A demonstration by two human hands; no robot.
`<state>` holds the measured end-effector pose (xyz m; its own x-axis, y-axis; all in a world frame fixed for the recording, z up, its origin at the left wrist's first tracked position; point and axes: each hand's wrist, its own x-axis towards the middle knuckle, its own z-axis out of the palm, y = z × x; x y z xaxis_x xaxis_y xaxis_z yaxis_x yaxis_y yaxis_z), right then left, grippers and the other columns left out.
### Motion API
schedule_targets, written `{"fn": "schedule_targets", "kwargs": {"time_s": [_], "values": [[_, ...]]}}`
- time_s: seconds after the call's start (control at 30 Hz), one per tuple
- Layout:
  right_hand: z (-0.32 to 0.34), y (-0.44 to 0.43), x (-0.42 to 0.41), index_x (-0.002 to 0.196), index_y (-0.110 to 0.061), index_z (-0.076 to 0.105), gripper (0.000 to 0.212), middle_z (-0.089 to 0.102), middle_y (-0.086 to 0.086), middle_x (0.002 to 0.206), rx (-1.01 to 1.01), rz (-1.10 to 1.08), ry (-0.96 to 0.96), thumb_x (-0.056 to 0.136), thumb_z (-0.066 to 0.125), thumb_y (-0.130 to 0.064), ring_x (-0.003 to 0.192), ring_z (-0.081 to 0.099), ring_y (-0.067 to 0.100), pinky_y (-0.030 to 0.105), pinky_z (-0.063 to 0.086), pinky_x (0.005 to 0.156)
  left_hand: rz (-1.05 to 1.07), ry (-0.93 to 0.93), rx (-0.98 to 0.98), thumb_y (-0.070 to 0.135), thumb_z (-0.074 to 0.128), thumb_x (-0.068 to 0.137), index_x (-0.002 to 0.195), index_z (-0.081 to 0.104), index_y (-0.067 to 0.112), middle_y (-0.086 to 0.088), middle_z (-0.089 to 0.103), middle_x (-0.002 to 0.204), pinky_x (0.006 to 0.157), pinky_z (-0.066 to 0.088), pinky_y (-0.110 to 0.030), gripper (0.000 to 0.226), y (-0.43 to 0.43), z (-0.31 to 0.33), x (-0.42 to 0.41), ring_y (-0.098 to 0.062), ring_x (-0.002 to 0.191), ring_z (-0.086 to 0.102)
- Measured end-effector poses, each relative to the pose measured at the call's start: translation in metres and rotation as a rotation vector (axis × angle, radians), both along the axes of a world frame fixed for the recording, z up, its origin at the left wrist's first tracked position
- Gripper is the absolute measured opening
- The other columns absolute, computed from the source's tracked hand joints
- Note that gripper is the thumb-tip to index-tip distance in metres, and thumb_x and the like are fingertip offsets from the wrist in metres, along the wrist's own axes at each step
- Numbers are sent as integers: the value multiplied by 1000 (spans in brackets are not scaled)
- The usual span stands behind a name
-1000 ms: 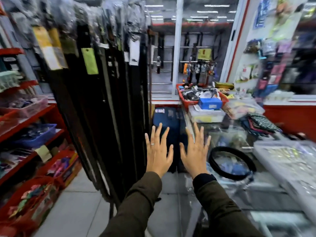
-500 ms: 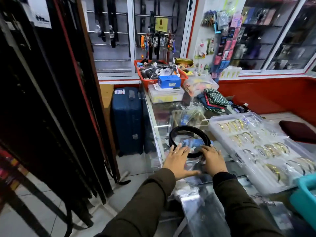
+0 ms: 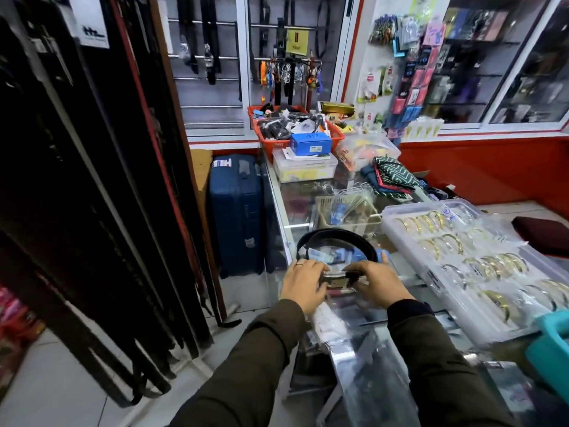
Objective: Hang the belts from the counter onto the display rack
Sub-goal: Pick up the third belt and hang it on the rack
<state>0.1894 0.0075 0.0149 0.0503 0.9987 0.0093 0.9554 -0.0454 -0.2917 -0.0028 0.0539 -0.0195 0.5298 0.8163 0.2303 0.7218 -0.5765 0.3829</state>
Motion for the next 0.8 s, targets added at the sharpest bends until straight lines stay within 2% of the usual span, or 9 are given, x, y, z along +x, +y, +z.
{"fn": "schedule_targets", "kwargs": {"time_s": [0.07,0.13,0.23,0.33,0.43,0.5,0.67,0.73,0.8], "values": [[10,1,-8,121,-22,72,35,75,0,121,1,34,89,87,73,-12,119,66,23,41,42,112,25,-52,34,25,57,94,126,60,16,-6,60,125,109,38,-38,33,-1,6,-13,-28,121,53],[23,4,-21,121,-22,73,34,76,0,119,12,59,141,87,75,-18,111,69,22,37,53,95,96,-172,42,20,57,94,130,57,17,-6,55,131,106,42,-40,36,-1,15,-25,-28,124,50],[42,13,-45,117,-21,74,33,77,1,106,74,85,308,85,79,-19,90,69,13,31,52,80,208,-510,-40,16,56,100,147,41,20,-7,44,142,107,44,-38,49,1,33,-42,-24,127,48],[64,23,-72,112,-17,77,27,79,-1,95,129,147,501,85,80,-18,85,72,8,34,56,79,314,-918,-265,24,58,104,148,36,22,-7,50,138,93,51,-34,50,2,59,-62,-20,103,62],[81,31,-99,108,-16,78,29,81,-2,95,187,180,725,80,85,-14,93,74,9,26,58,87,349,-1076,-363,30,65,100,141,42,22,-12,62,127,86,59,-47,48,7,84,-82,-29,102,68],[88,36,-115,98,-26,78,27,80,-17,80,212,198,845,76,87,-14,83,72,-7,12,55,74,342,-1207,-384,26,73,94,135,44,23,-9,69,114,74,63,-36,51,8,98,-93,-23,95,71],[104,44,-154,84,-34,81,16,81,-16,78,209,206,1102,75,88,-22,73,71,-9,10,53,57,341,-1266,-349,19,80,88,109,71,24,1,78,100,62,56,-18,24,5,119,-124,-9,92,75],[110,45,-166,82,-46,80,20,81,-18,81,180,247,1142,73,89,-30,74,72,-9,10,53,57,369,-1259,-268,19,82,86,99,74,27,7,78,89,67,54,-18,17,3,128,-138,1,80,72],[114,50,-176,87,-43,80,24,82,-12,86,138,300,1172,65,90,-47,81,74,-5,12,54,60,411,-1259,-203,19,83,85,102,76,20,3,78,88,77,55,-23,18,2,138,-152,-1,80,72]]}}
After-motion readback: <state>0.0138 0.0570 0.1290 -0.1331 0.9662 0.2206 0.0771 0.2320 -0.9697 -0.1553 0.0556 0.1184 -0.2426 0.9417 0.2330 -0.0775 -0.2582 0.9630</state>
